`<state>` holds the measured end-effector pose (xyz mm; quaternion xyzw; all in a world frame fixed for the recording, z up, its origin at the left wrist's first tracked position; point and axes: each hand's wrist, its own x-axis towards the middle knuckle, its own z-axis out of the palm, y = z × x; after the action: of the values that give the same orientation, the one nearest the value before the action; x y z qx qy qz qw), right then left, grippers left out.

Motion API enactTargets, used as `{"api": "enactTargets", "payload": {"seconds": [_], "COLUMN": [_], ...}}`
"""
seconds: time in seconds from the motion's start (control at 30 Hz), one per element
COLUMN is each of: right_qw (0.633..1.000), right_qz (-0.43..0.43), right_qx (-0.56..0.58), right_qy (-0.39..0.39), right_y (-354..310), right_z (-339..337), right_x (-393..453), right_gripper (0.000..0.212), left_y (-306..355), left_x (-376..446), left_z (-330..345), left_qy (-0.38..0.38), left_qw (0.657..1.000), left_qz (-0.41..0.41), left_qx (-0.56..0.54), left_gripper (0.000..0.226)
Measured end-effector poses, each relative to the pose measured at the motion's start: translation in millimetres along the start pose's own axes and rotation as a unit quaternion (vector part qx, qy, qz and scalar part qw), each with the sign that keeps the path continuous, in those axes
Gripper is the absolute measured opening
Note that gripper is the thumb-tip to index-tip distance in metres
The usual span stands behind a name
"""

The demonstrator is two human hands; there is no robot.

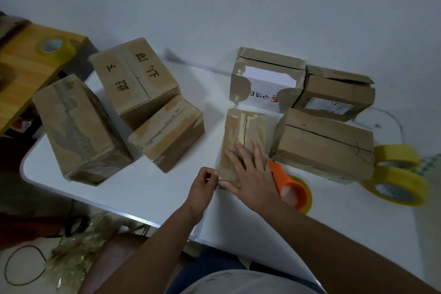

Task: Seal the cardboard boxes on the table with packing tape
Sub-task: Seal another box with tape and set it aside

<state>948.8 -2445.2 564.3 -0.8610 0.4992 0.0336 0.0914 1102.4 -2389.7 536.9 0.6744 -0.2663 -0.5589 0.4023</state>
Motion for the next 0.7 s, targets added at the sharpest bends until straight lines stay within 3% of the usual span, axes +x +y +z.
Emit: {"api": "enactTargets", "payload": {"seconds": [0.2, 0.33, 0.43, 0.57, 0.7], "right_qw": [1.000, 1.000, 1.000, 1.000, 1.000], "right_qz": [0.000, -0.001, -0.004, -0.004, 0.003], "right_qx": [-0.001, 0.005, 0.005, 0.000, 0.000], "right_qy": [-0.015, -0.018, -0.019, -0.029, -0.022], "right_y": [-0.5, 0.8, -0.5, 0.9, 0.4], "right_z": [0.0, -1.8, -1.9, -0.2, 1.3], "right_x": [1.0, 0.6, 1.6, 2.3, 3.7], "right_gripper": [0.082, 0.082, 0.084, 0.088, 0.086], "left_y": [12.4, 24.8, 35.1, 44.6, 50.4], "left_x": [8.9, 0.4, -15.5, -25.8, -24.7], "left_z": [10.8, 1.0, -8.1, -0.7, -19.7], "left_qy": [0.062, 0.109, 0.069, 0.026, -0.062], "left_qw": [0.991, 0.992, 0.997, 0.982, 0.973], "left_qz": [-0.009, -0.007, -0.001, 0.051, 0.084], "left_qx": [0.122, 0.063, 0.032, 0.182, 0.207], "left_gripper": [0.020, 0.015, 0.019, 0.027, 0.031]}}
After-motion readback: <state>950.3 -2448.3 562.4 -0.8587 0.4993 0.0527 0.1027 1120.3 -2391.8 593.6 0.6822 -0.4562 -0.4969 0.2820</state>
